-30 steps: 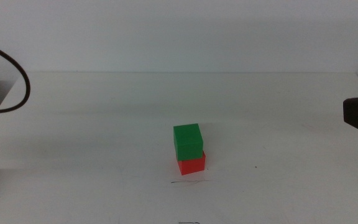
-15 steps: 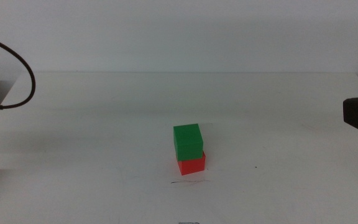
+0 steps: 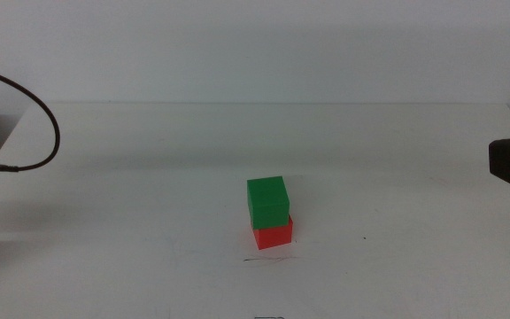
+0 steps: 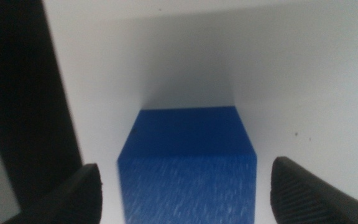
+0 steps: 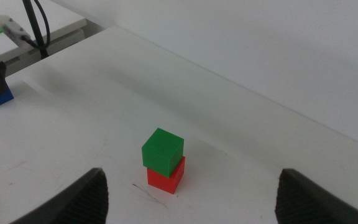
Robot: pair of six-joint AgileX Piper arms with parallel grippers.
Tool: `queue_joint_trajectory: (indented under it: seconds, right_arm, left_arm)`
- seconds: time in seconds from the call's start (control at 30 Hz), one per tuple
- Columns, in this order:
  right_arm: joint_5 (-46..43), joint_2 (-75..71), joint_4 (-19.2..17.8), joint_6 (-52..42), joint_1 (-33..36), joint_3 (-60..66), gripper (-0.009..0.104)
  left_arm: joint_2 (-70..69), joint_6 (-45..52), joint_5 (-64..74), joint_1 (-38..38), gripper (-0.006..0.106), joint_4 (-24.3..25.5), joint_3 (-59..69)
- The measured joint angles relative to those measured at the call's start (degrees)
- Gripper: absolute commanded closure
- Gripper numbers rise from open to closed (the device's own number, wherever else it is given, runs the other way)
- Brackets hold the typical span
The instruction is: Stack red cubes first, then green, then blue cubes in a specific spot.
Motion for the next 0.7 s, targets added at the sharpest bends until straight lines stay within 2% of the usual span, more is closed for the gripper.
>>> queue_joint_trajectory:
  seconds: [0.1, 0.2, 0.3, 0.4, 0.47, 0.57, 0.6, 0.7]
  right_arm:
    - [0.00, 0.00, 0.00, 0.00, 0.00, 0.00, 0.009]
    - [0.00, 0.00, 0.00, 0.00, 0.00, 0.00, 0.009]
    - [0.00, 0.00, 0.00, 0.00, 0.00, 0.00, 0.009]
    - [0.00, 0.00, 0.00, 0.00, 0.00, 0.00, 0.009]
    - [0.00, 0.00, 0.00, 0.00, 0.00, 0.00, 0.009]
    - [0.00, 0.00, 0.00, 0.00, 0.00, 0.00, 0.009]
    - [0.00, 0.00, 0.00, 0.00, 0.00, 0.00, 0.009]
    - [0.00, 0.00, 0.00, 0.00, 0.00, 0.00, 0.009]
  left_arm:
    - [1.68, 0.00, -0.33, 0.00, 0.011, -0.85, 0.00]
    - [2.60, 0.12, -0.38, 0.00, 0.021, -1.65, 0.00]
    - [2.92, 0.12, -0.39, 0.00, 0.038, -2.02, 0.00]
    - [2.93, -0.61, 0.76, 0.00, 0.063, -2.02, -0.60]
    - [2.98, -2.82, 3.71, 0.00, 0.079, -2.02, -2.20]
    - [2.98, -6.90, 9.96, -0.16, 0.098, -2.02, -5.67]
    - [2.77, -8.12, 12.31, -0.56, 0.102, -1.96, -6.93]
    - [1.41, -11.53, 15.85, -2.71, 0.102, -1.83, -9.50]
